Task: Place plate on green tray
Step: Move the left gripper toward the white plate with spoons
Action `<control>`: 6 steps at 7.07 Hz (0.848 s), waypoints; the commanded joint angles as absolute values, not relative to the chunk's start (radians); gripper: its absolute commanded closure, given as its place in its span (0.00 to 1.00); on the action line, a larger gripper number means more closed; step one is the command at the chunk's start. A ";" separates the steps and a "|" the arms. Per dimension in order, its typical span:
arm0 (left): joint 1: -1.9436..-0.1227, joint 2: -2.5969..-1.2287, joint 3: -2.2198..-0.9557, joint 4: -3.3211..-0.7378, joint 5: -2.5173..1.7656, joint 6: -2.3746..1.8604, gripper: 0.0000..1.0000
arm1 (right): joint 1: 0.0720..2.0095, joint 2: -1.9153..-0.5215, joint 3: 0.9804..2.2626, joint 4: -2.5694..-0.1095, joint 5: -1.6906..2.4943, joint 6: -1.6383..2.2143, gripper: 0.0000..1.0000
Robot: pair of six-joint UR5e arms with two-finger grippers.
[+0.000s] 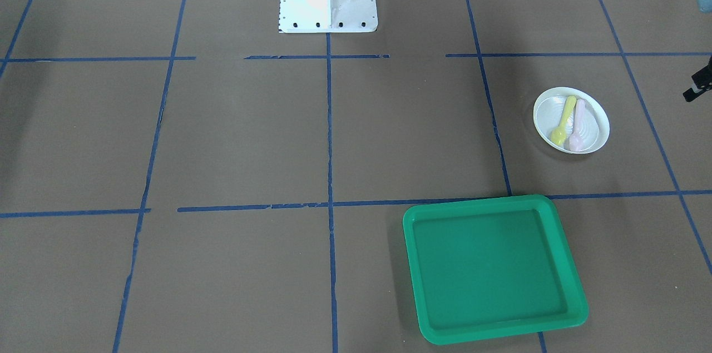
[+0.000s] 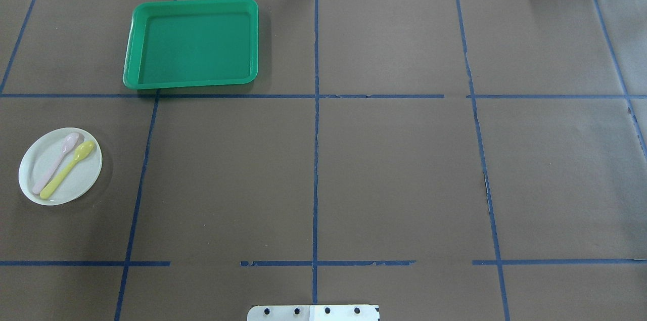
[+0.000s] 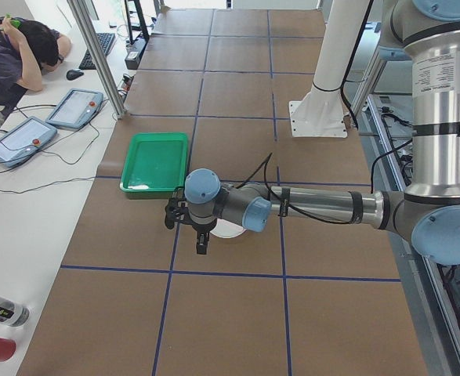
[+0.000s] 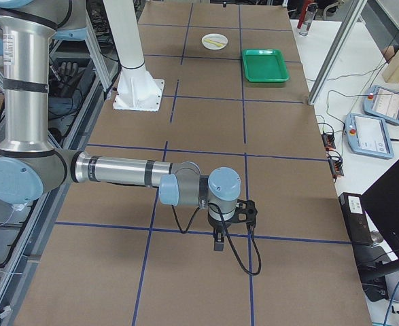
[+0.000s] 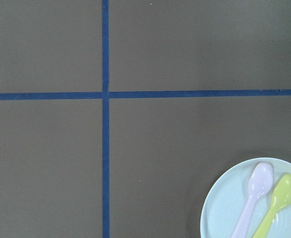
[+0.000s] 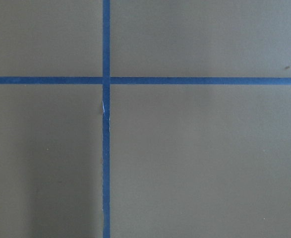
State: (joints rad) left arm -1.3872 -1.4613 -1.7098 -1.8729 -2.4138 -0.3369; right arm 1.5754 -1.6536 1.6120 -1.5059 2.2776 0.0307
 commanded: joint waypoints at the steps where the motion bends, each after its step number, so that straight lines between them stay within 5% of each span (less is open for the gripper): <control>1: -1.265 -1.438 -1.695 -1.986 -2.399 -0.457 0.00 | 1.575 -1.654 1.611 -1.505 2.278 0.031 0.00; 6: -1.086 -1.453 -1.488 -2.381 -2.264 -0.638 0.00 | 1.575 -1.654 1.612 -1.505 2.278 0.031 0.00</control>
